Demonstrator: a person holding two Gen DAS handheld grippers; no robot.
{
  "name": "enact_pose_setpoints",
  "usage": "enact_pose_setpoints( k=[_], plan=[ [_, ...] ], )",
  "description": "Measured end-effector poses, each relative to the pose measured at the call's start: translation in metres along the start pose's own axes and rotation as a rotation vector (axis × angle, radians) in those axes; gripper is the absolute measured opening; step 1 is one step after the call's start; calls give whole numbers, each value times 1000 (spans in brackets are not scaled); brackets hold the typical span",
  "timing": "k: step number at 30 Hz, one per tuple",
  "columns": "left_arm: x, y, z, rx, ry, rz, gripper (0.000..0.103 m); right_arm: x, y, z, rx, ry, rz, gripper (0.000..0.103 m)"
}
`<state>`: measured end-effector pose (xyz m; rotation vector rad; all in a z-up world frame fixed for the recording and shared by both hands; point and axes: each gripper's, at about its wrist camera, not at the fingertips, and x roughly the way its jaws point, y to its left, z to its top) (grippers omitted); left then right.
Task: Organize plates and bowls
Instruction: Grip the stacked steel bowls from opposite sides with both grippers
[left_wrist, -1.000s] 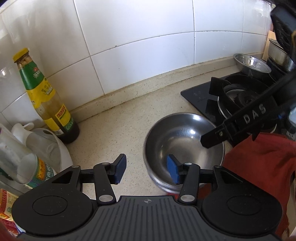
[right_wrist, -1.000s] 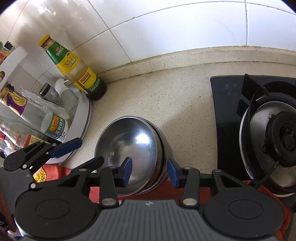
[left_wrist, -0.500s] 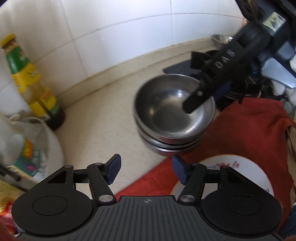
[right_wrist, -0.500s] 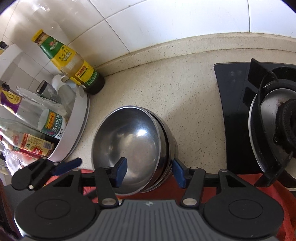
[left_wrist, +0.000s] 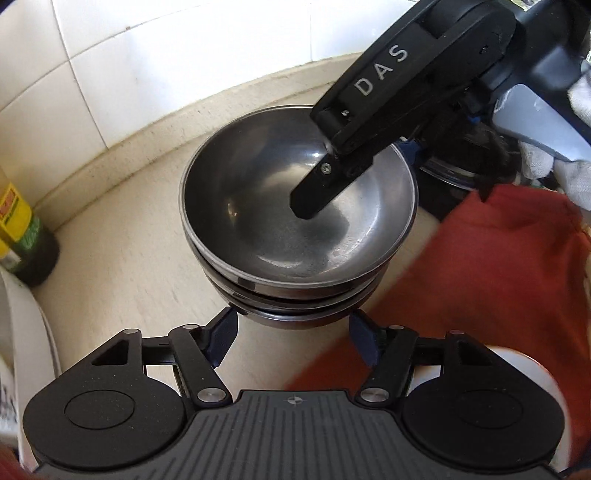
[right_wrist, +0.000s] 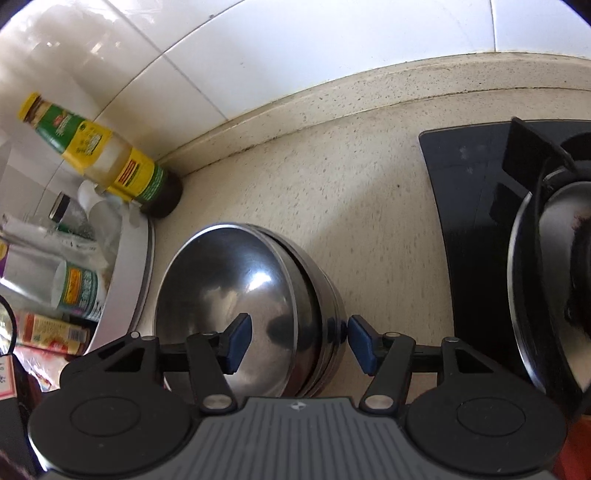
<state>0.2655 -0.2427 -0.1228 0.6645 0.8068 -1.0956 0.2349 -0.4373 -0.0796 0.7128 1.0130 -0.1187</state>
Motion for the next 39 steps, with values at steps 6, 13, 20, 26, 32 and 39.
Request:
enact_pose_setpoints(
  k=[6,13,20,26,32,39],
  plan=[
    [2,10,-10,98,-63,23,75,-26,-8,12,-151,-38,81,56],
    [8,25,-14,115,-97,-62,79,-50,0,-3,-659,101,66,67],
    [18,27,-2,145,-94,-108,83,-4,-4,36,-936,189,97,67],
    [39,23,10,156,-72,-95,89,35,-3,52,-1181,327,180,67],
    [51,32,22,159,-65,-105,93,67,-7,72,-1357,344,268,70],
    [63,50,34,141,-75,-77,97,78,7,79,-1523,336,365,70]
  ],
)
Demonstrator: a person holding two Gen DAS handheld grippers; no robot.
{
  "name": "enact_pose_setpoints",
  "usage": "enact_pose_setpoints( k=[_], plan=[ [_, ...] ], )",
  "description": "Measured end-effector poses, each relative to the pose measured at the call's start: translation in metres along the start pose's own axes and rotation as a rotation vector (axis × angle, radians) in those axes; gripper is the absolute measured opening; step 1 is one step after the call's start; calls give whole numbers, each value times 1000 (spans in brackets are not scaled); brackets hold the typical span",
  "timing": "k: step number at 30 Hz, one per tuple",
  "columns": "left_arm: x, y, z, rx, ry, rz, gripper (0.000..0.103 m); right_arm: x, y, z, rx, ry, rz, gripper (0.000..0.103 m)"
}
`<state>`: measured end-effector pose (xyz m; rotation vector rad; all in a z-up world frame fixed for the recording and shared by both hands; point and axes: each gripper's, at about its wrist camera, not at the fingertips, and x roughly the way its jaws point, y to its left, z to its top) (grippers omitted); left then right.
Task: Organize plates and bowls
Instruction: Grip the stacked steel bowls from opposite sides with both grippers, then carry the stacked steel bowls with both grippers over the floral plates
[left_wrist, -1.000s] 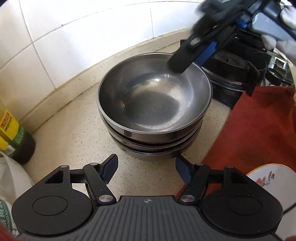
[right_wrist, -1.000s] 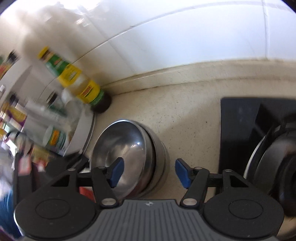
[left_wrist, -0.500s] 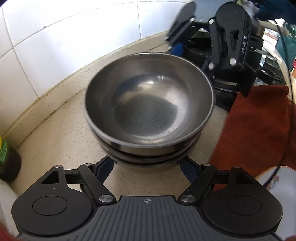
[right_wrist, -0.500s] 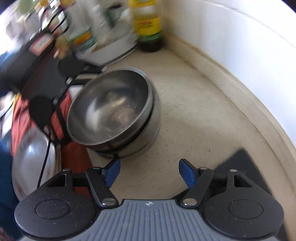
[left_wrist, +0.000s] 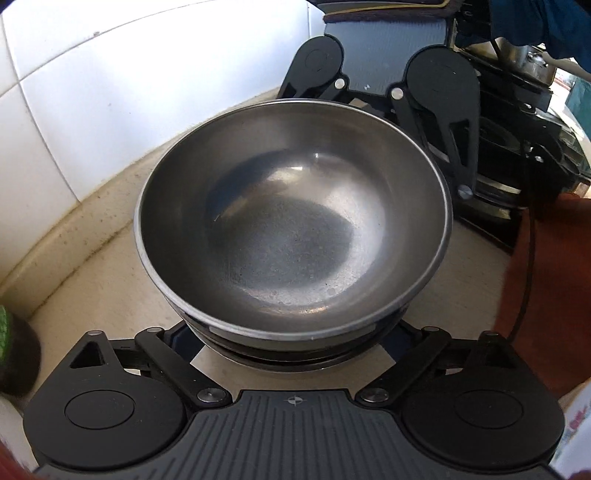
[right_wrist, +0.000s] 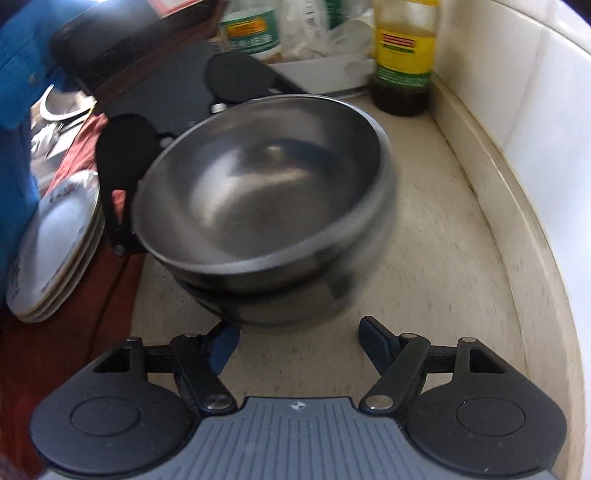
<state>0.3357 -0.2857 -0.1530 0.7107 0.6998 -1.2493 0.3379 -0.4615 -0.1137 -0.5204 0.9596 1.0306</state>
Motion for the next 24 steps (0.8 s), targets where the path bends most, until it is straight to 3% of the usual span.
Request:
enact_pose_setpoints(
  k=[2,4,7,12,18,24],
  plan=[
    [2,2,3,29,-13,23,100,3,-1,5,-58,-11,-3,71],
    [8,7,5,2,-31,70,103,6,-9,7,-32,-27,-25,72],
    [9,17,3,-48,-40,75,103,9,0,9,-47,-43,-62,70],
    [4,8,2,-27,-33,90,103,5,10,9,-26,-45,-62,70],
    [-12,-3,10,-32,-37,103,103,-16,32,18,-20,-67,-84,70],
    [-44,-11,12,-35,-43,142,103,-49,56,27,3,-142,-105,70]
  ],
)
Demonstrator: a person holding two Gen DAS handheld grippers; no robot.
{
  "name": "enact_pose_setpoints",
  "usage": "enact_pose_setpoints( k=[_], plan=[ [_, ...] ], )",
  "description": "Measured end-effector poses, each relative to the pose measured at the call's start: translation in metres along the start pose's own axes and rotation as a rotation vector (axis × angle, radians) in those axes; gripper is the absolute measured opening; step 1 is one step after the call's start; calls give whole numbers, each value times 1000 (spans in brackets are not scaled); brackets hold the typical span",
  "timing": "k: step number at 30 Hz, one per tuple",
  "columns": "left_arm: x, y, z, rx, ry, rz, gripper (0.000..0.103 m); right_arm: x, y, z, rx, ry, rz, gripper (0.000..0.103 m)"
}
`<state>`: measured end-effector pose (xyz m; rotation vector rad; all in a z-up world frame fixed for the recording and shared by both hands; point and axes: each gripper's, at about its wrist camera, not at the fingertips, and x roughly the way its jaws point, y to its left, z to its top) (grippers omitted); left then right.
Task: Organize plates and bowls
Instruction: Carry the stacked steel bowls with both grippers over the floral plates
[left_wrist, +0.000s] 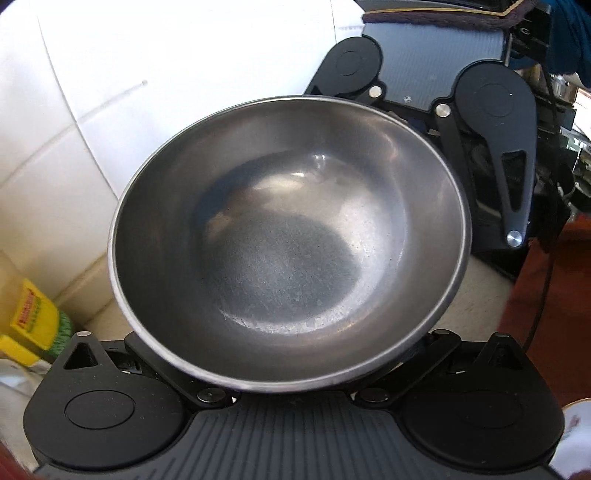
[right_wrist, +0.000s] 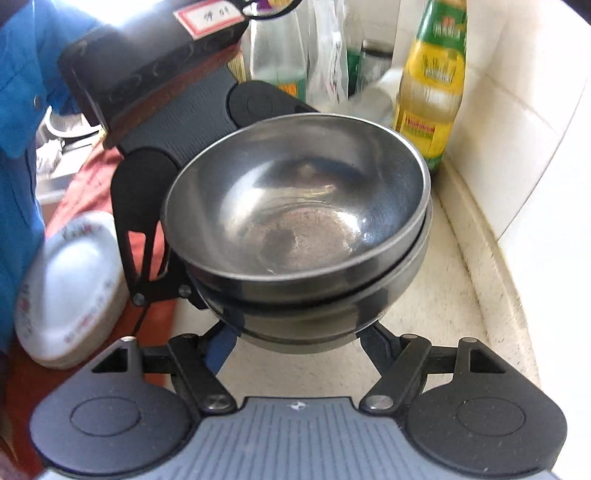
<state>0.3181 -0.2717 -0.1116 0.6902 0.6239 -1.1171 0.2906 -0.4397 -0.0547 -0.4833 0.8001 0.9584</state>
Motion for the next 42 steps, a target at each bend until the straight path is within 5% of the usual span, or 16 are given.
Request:
enact_pose_setpoints(
  k=[15,30,35,42],
  plan=[
    [-97,-55,26,23,-1,126,102,-69,86,38,-34,-98,-37,70],
    [-156,-129,-2,-36,31,232,102,-86,176,47,-88,-123,42,71],
    [-159,-127,11,-38,36,215,101,-83,202,46,-62,-117,45,71],
    [-174,-129,-26,-33,50,142,101,-60,239,41,39,-101,46,71]
  ],
)
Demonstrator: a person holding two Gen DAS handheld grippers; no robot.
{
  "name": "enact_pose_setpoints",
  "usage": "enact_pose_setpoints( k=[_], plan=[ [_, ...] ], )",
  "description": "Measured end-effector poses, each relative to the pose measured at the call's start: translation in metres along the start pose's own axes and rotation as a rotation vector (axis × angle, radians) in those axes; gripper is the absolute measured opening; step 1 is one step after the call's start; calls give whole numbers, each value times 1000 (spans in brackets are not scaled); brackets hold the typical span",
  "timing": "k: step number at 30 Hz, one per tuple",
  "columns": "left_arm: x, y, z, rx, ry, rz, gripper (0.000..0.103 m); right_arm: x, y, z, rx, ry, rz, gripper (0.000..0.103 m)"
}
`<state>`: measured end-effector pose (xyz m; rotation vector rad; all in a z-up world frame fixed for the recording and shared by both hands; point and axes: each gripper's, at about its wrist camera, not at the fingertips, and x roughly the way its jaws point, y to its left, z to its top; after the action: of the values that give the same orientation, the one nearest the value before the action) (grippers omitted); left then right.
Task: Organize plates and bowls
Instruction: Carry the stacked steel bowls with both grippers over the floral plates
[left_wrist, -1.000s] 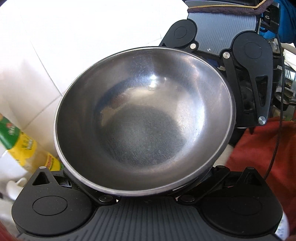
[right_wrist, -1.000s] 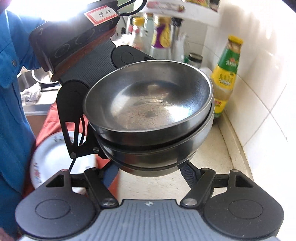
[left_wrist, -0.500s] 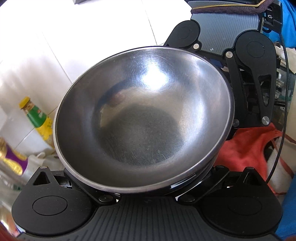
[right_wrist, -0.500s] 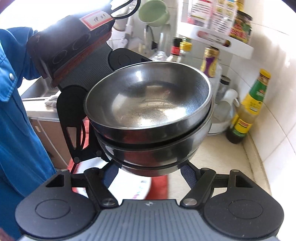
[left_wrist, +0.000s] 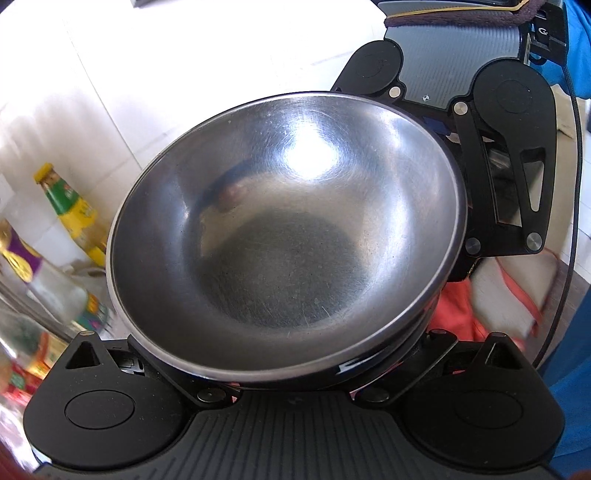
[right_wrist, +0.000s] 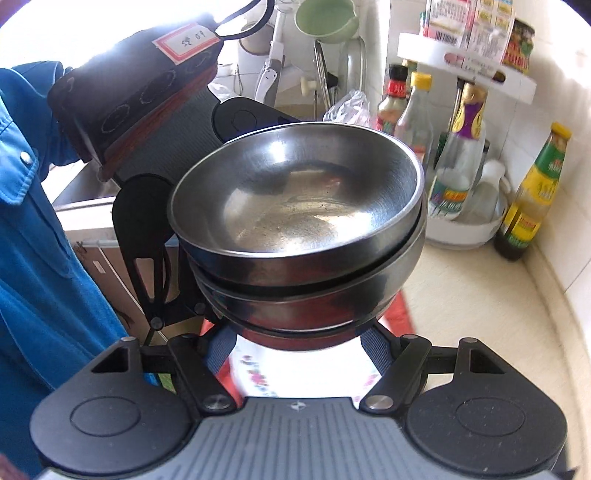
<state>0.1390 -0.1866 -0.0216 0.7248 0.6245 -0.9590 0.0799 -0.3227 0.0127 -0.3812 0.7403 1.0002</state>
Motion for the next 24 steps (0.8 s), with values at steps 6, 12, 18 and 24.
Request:
enact_pose_setpoints(
  k=[6,12,18,24],
  plan=[
    [14,7,-22,6,21,-53,101,22,20,-7,79,3,-26,71],
    [35,20,-27,11,48,-69,100,43,19,-17,127,6,-51,71],
    [57,32,-28,21,75,-66,100,62,7,-24,149,17,-44,71],
    [65,27,-40,13,87,-59,99,68,-1,-27,151,35,-37,71]
  ],
)
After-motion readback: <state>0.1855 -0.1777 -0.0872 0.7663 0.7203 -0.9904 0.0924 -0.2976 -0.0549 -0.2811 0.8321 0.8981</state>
